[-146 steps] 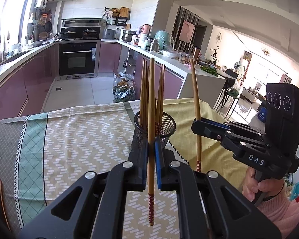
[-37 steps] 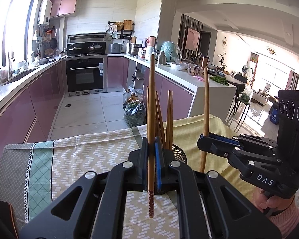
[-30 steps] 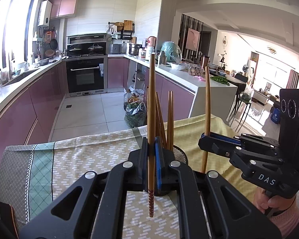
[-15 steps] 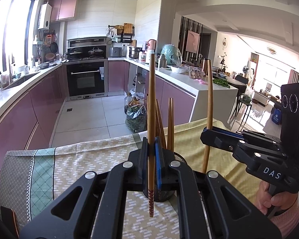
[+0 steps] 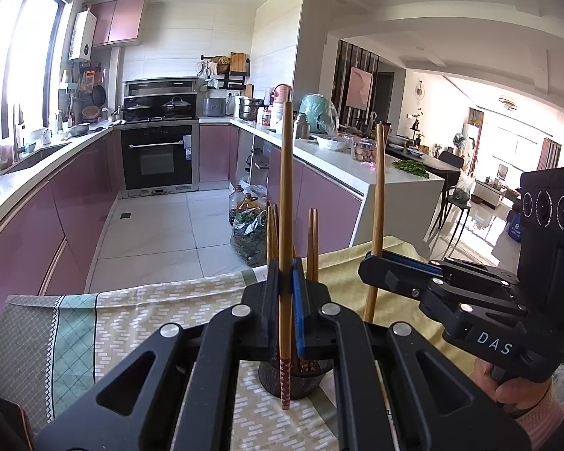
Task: Organize utensils
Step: 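Lower the left tool's chopstick into the mesh cup while the right tool lowers its own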
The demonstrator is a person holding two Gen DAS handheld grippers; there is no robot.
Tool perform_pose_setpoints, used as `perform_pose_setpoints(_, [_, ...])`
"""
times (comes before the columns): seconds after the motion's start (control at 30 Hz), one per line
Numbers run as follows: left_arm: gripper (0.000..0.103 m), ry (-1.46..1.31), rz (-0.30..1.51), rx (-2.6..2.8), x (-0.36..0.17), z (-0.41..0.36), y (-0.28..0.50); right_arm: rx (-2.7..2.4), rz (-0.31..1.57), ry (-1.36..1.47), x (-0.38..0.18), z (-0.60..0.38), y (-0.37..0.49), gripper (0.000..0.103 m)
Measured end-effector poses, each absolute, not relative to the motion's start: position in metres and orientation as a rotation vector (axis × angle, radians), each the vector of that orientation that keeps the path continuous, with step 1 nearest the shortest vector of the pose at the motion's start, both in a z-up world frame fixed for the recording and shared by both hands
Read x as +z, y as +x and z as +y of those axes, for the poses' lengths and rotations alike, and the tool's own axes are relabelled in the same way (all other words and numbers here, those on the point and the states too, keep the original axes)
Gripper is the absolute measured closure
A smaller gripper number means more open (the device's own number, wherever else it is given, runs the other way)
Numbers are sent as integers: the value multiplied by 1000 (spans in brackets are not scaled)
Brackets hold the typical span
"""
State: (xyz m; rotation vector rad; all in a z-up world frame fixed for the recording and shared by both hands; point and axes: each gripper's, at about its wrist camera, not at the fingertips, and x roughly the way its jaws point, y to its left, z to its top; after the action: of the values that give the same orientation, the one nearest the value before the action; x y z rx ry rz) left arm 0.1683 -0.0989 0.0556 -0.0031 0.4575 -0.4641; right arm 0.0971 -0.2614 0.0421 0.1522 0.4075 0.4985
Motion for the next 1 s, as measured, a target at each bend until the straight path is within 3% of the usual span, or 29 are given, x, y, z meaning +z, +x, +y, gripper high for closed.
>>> perform_pose_setpoints(1.0, [96, -19, 443, -464, 65, -116, 180, 486, 399, 161, 45, -260, 102, 97])
